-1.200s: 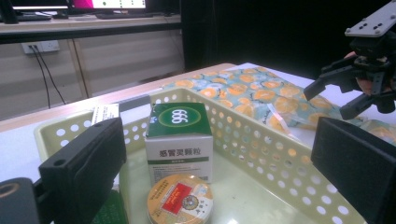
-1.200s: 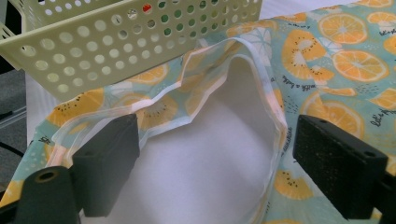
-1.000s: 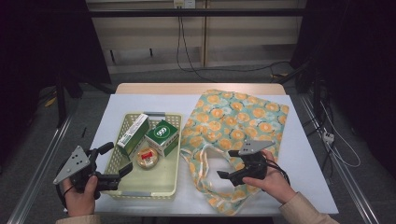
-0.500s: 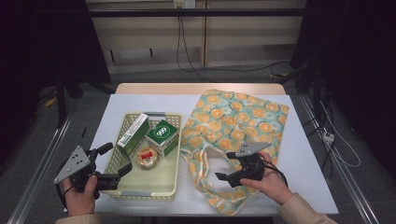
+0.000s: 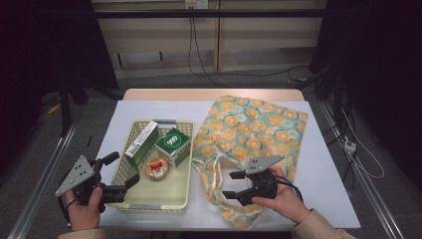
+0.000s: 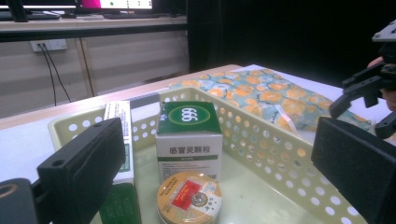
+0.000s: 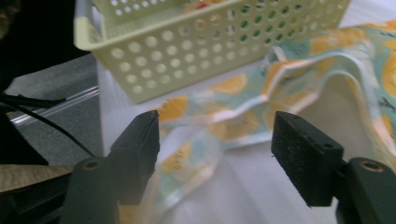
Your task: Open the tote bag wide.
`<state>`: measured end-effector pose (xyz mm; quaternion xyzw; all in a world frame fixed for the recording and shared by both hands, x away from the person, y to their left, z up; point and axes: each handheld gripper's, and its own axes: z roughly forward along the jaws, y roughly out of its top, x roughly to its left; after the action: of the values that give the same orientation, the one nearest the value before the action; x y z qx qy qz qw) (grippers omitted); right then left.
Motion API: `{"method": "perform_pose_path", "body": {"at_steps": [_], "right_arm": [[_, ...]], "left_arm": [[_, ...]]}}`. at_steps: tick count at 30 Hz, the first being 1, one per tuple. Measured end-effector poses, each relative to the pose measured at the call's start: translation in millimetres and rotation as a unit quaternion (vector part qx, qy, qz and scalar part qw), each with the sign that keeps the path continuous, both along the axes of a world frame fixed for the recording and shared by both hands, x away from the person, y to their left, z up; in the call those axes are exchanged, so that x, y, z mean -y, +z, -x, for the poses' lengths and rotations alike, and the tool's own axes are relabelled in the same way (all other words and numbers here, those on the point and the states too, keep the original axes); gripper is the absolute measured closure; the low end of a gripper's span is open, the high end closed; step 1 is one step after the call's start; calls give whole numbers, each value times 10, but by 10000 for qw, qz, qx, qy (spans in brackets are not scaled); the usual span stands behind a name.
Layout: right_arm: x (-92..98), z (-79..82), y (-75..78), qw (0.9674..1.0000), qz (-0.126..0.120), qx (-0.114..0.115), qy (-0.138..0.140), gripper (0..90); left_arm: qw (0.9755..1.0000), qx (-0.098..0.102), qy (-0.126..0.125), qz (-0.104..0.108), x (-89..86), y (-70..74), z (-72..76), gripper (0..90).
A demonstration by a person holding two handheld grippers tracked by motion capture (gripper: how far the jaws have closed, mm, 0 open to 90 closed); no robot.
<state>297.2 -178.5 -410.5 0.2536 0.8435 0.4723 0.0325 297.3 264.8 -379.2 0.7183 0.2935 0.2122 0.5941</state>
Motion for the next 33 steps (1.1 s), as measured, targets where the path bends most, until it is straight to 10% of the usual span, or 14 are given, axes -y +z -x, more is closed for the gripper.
{"method": "perform_pose_path", "body": {"at_steps": [9,15,18,33], "right_arm": [[-203,139,-72,9984,127,-179,519,272],[-193,113,-178,9962,339,-317,741,790],[-132,81,-164,9963,275,-312,746,894],[613,-610,115,9967,-226,-84,-772,900]], "left_arm": [[10000,-17,-10,25,17,-8,-4,28],[10000,-27,-9,-10,13,-11,-10,28],[10000,-29,2,-12,4,-12,-12,28],[10000,-44,-11,-14,21,-23,-23,28]]}}
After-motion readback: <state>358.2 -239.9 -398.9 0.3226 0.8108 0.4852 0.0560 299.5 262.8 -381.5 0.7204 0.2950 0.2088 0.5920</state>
